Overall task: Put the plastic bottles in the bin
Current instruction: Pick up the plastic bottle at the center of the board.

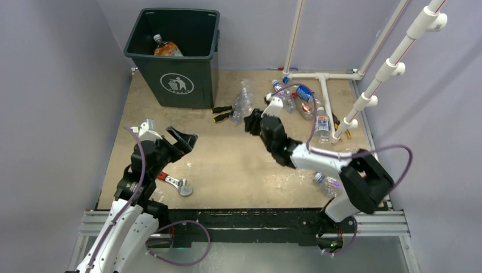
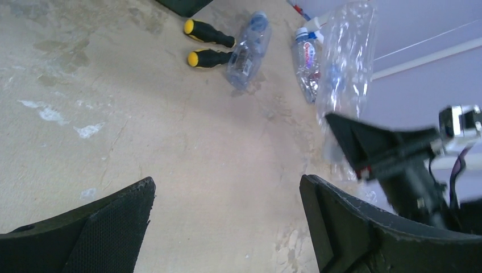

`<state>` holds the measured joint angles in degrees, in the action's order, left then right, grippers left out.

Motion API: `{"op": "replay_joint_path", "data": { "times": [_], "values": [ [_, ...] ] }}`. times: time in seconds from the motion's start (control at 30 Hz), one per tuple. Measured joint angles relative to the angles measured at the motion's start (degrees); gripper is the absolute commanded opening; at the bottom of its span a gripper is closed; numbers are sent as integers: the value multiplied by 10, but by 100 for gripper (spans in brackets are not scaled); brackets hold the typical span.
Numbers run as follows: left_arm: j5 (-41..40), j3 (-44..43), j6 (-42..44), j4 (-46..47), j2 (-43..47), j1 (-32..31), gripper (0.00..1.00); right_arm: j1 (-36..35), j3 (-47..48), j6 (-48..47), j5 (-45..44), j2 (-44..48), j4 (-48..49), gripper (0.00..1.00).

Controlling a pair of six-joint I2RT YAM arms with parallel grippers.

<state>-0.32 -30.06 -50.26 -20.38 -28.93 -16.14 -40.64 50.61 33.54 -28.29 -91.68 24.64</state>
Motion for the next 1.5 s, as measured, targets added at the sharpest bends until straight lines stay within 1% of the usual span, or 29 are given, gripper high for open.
{"op": "replay_joint_path", "data": {
  "times": [0.1, 0.13, 0.2, 0.3, 0.37, 0.5, 0.6, 0.7, 0.83, 1.0, 1.1, 1.23, 1.4, 1.5],
  "values": [
    [9, -12, -2, 21, -13, 0, 99, -81, -75, -40, 33, 98, 27, 35],
    [19, -16, -2, 40, -14, 0, 99, -110, -106, -54, 61, 138, 35, 35],
    [31, -16, -4, 60, -12, 0, 99, -134, -147, -69, 101, 199, 39, 35],
    [65, -15, -17, 126, -1, 0, 99, -141, -205, -87, 161, 296, 41, 36],
    [96, -15, -21, 178, 3, 0, 99, -142, -225, -100, 202, 345, 40, 37],
    [176, -25, -16, 257, -14, 0, 100, -146, -237, -129, 280, 410, 23, 37],
    [233, -37, -11, 290, -45, 0, 99, -146, -241, -141, 333, 443, 13, 37],
    [273, -42, 2, 303, -52, 0, 99, -144, -249, -142, 376, 472, -3, 38],
    [308, -48, 30, 321, -28, 0, 99, -142, -251, -135, 425, 500, -13, 38],
    [326, -65, 56, 374, -5, 0, 99, -148, -251, -130, 492, 539, -19, 38],
    [345, -83, 71, 403, -9, 0, 99, -148, -251, -130, 510, 553, -29, 37],
    [390, -103, 89, 438, -19, 0, 99, -149, -251, -130, 526, 554, -46, 36],
    [455, -133, 99, 454, -45, 0, 99, -148, -239, -131, 541, 533, -85, 35],
    [484, -137, 98, 455, -58, 0, 99, -148, -228, -132, 550, 519, -101, 35]
  ]
}}
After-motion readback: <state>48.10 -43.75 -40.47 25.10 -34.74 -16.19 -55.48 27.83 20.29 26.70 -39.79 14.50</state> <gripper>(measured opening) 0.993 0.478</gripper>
